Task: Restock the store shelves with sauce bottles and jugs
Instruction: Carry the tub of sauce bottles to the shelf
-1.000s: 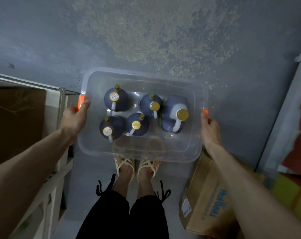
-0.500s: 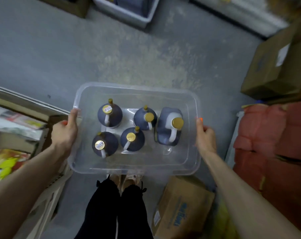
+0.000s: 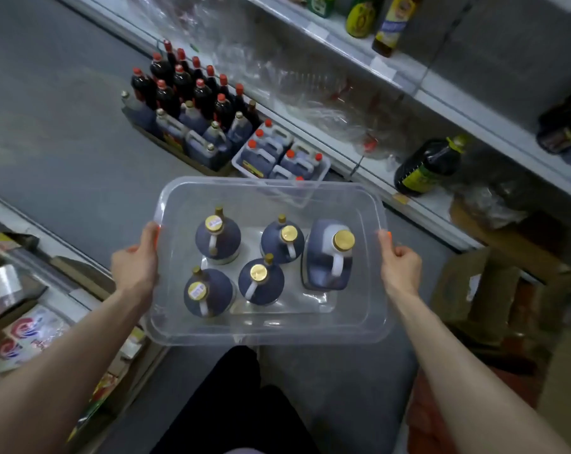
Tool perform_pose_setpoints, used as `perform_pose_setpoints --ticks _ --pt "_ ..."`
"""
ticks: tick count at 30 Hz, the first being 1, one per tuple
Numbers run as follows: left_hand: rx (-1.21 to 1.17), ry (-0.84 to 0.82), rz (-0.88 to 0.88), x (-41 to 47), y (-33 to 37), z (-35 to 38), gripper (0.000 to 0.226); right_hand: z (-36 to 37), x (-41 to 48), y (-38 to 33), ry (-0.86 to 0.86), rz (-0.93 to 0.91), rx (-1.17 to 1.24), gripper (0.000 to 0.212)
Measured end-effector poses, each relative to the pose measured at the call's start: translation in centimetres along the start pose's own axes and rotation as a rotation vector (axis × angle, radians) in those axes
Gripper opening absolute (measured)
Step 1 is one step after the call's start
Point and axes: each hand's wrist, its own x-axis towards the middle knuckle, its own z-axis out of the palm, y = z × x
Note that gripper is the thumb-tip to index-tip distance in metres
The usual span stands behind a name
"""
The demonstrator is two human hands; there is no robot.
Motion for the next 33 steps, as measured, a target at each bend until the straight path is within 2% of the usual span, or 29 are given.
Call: perform_pose_setpoints --ticks 12,23,33 --pt "-0.216 0.155 -0.069 9.6 15.8 -0.4 0.051 10.2 10.1 -22.0 -0.107 -0.185 -0.043 0.058" --pt "-0.327 0.397 -0.214 23.4 23.9 -1.3 0.053 26.5 17.1 -40.5 -0.328 -0.382 -0.149 0.059" --pt "-0.371 0.484 -0.307 38.2 30.4 -6.9 0.054 43.9 16.8 -55.0 -0.495 -0.432 -0.185 0.059"
